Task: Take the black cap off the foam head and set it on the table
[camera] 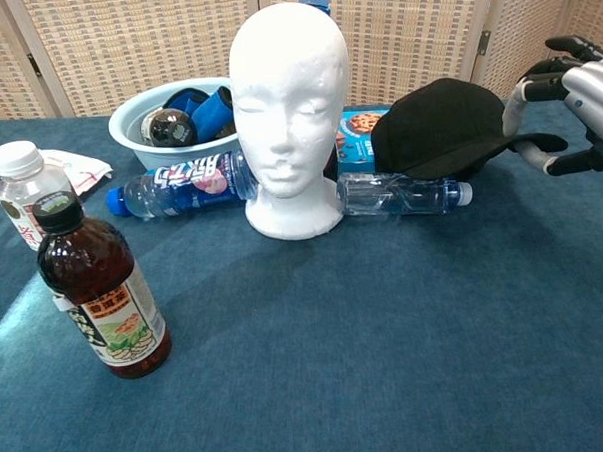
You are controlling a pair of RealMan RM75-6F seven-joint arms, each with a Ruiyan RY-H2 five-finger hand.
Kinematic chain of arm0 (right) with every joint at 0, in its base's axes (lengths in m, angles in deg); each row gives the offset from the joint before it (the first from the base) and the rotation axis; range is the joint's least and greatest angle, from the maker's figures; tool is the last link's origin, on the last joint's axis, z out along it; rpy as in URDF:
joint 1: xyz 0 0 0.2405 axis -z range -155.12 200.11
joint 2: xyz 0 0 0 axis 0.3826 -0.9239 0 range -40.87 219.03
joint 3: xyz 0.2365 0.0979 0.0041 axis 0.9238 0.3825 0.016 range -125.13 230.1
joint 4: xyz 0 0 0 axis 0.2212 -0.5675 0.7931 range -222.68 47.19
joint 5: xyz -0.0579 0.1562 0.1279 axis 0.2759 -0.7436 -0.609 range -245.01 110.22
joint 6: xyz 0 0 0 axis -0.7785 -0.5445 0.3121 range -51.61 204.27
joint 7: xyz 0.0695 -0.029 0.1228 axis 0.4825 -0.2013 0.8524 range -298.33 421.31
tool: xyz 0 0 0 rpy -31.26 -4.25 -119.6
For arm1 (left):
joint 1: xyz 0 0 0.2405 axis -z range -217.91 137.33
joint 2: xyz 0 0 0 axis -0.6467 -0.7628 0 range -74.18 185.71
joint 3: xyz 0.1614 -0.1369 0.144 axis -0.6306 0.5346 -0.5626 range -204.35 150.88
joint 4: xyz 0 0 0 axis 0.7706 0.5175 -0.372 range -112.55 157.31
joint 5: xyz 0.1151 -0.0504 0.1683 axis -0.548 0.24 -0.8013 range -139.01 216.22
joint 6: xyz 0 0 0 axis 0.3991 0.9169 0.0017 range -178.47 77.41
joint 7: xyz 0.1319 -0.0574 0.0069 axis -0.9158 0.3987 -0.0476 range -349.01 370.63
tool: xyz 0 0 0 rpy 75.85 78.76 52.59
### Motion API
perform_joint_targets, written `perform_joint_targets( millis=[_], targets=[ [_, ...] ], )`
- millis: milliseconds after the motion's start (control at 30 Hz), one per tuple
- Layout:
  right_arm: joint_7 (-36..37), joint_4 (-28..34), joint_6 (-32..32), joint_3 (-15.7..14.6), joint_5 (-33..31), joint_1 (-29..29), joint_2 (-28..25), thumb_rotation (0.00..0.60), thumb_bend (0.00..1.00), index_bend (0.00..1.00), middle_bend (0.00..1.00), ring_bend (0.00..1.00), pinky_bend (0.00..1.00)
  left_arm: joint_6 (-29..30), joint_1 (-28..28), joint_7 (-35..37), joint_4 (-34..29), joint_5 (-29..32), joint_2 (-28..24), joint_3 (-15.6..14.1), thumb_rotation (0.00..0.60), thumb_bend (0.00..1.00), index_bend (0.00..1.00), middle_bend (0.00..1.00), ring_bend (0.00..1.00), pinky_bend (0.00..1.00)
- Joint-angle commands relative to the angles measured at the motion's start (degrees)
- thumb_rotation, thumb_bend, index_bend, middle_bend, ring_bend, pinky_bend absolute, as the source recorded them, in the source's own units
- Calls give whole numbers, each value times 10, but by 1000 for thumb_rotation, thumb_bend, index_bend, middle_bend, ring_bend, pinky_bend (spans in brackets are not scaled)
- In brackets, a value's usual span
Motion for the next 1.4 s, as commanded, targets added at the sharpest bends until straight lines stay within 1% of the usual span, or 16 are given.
perform_joint_targets(
  millis=[33, 167, 400, 500, 567, 600, 733, 900, 1000, 1067, 1100, 1133, 1167, 1233, 1333, 1400],
  targets=[
    [-25, 40, 19, -8, -4, 18, -18, 600, 361, 647, 350, 154, 0, -1, 0, 0, 1, 1, 0, 0, 600, 243, 132, 0, 0, 0],
    [-58, 87, 39, -7, -12, 25, -37, 600, 219, 555, 309, 120, 0, -1, 0, 0, 1, -2, 1, -1, 600, 244, 132, 0, 0, 0],
    [-105, 170, 63, -2, -19, 31, -79, 600, 10, 383, 239, 63, 0, 3, -4, -1, -1, 0, 0, -2, 600, 243, 132, 0, 0, 0],
    [-126, 213, 83, -5, -25, 36, -104, 600, 0, 262, 186, 24, 0, 5, -5, -2, -2, 1, -1, -2, 600, 243, 132, 0, 0, 0],
    [-140, 247, 101, -12, -29, 39, -125, 600, 0, 159, 147, 5, 0, 6, -6, -4, -3, 1, -2, -2, 600, 243, 132, 0, 0, 0],
    [-148, 260, 106, -14, -29, 41, -135, 600, 0, 89, 121, 0, 0, 6, -6, -4, -4, 0, -2, -2, 600, 243, 132, 0, 0, 0],
    [-178, 307, 112, -20, -29, 49, -170, 600, 0, 0, 60, 0, 0, 6, -5, -5, -6, -1, -3, -1, 600, 243, 132, 0, 0, 0],
    [-193, 347, 99, -23, -23, 62, -198, 600, 0, 0, 49, 0, 0, 4, -3, -7, -8, -2, -4, 0, 600, 244, 132, 0, 0, 0],
    [-209, 378, 52, -23, -8, 85, -221, 600, 0, 1, 67, 0, 0, 3, -1, -7, -8, -3, -3, 1, 600, 243, 132, 0, 0, 0],
    [-211, 394, 37, -22, -7, 96, -233, 600, 0, 41, 105, 0, 0, 3, -1, -7, -7, -2, -4, 2, 600, 243, 132, 0, 0, 0],
    [-211, 403, 26, -20, -6, 104, -242, 600, 0, 88, 134, 14, 3, 3, 0, -7, -8, -2, -4, 3, 600, 243, 132, 0, 0, 0],
    [-209, 409, 19, -20, -6, 109, -250, 600, 2, 168, 182, 52, 36, 3, 0, -7, -8, -2, -4, 3, 600, 243, 132, 0, 0, 0],
    [-204, 415, 14, -20, -4, 114, -258, 600, 7, 215, 211, 79, 64, 3, 0, -7, -8, -1, -5, 4, 600, 243, 132, 0, 0, 0],
    [-194, 428, 5, -22, -2, 125, -282, 600, 27, 318, 272, 142, 160, 3, 1, -7, -7, 0, -6, 4, 600, 243, 132, 0, 0, 0],
    [-195, 446, -13, -24, 0, 143, -315, 600, 35, 359, 311, 187, 220, 1, 2, -8, -8, 1, -7, 5, 600, 243, 132, 0, 0, 0],
    [-196, 466, -19, -29, 0, 157, -339, 600, 36, 365, 319, 192, 226, 0, 3, -10, -9, 1, -7, 6, 600, 243, 132, 0, 0, 0]
  ],
)
